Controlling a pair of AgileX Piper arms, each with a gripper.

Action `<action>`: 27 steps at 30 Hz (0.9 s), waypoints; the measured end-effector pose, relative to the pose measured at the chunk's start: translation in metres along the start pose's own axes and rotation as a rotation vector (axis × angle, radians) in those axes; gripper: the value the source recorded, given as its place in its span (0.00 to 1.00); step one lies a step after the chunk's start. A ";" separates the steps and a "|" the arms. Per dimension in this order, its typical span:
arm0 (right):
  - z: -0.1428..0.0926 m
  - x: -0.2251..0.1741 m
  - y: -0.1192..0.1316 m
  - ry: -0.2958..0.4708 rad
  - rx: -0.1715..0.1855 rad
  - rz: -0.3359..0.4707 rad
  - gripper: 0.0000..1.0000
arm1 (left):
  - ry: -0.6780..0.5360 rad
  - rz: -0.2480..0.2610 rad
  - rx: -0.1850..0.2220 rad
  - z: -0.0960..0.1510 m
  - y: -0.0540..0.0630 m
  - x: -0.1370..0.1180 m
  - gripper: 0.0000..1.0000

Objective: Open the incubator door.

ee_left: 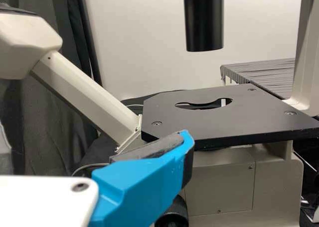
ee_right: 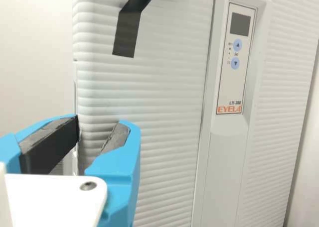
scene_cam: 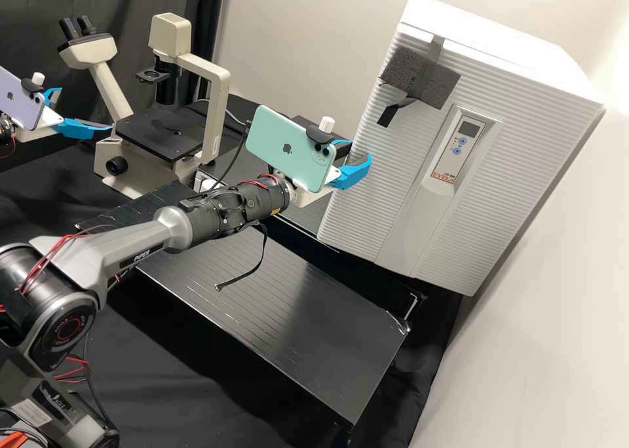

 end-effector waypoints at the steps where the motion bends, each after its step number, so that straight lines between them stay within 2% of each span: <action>1: 0.000 0.000 0.000 0.000 0.000 0.000 0.00 | 0.000 0.000 0.000 0.000 0.000 0.000 1.00; 11: 0.003 -0.003 0.000 -0.008 -0.007 0.008 0.00 | 0.000 0.000 0.000 0.000 0.000 0.000 1.00; 14: 0.004 -0.009 0.002 -0.012 0.012 0.021 0.00 | 0.000 0.000 0.000 0.000 0.000 0.000 1.00; 22: 0.008 -0.021 0.003 -0.014 0.012 0.034 0.00 | 0.000 0.000 0.000 0.000 0.000 0.000 1.00; 27: 0.011 -0.026 0.005 -0.014 0.025 0.046 0.00 | 0.000 0.000 0.000 0.000 0.000 0.000 1.00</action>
